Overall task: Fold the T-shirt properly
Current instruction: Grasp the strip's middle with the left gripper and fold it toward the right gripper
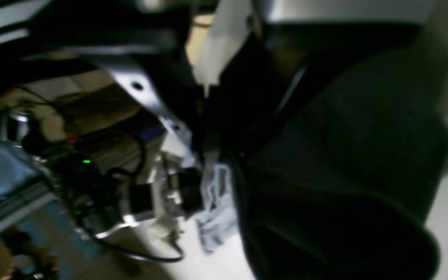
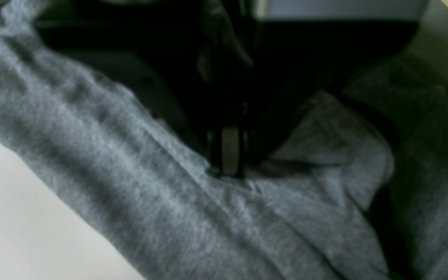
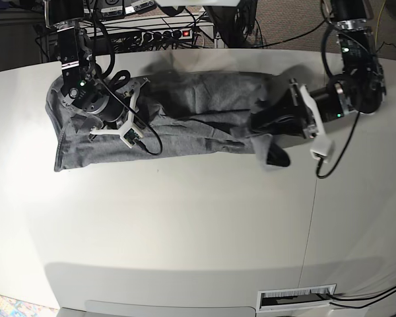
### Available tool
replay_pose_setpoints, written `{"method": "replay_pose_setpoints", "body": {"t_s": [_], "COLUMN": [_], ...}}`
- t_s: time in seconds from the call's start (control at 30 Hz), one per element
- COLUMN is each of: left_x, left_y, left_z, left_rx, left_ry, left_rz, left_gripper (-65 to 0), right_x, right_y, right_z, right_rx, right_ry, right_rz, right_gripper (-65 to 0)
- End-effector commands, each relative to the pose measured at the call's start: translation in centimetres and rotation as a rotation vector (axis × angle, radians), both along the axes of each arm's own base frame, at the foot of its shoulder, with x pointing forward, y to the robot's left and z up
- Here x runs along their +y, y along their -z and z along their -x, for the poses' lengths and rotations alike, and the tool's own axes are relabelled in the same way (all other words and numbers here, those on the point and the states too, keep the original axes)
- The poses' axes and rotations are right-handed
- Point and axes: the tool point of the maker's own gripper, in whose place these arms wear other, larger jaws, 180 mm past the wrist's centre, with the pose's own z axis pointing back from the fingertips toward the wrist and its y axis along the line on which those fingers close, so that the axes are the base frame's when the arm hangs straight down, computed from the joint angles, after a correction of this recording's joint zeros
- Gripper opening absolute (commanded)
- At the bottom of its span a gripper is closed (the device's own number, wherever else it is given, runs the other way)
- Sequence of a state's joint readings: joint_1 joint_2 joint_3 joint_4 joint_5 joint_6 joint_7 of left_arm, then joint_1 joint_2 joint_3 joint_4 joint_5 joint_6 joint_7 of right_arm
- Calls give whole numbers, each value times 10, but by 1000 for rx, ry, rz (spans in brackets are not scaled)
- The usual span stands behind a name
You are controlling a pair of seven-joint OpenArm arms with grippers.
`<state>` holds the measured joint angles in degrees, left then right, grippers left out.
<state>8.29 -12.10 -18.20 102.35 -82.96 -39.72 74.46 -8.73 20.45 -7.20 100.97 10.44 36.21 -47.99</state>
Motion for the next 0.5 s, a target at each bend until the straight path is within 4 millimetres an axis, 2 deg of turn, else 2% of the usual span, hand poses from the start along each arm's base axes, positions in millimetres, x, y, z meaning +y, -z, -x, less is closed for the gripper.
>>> {"method": "replay_pose_setpoints", "body": {"t_s": [0.0,0.1,0.27,0.37,0.47], "left_x": [-7,-29,-51,-62,-69], "left_y": [-18,-23,-7,8,13], "left_z": [-4,-3,-9,-5,0], "left_rx": [-47,-49,-66,-65,-63], "left_ry": [-4,12,-6,24,53], "left_rz": [70,129,50,-34,-60], "left_gripper": [-650,-650,-650,-650,-650], "right_x": [-10,-10,-11,-12,-12], "right_y": [0,0,1,1,1], "right_z": [-1,-1,0,0,0], "right_rx": [4,5,11,14,16], "right_ry": [4,4,5,6,6], "right_rz": [48,48,54,57,59], "right_gripper": [-642,-642,-642,-642,-642]}}
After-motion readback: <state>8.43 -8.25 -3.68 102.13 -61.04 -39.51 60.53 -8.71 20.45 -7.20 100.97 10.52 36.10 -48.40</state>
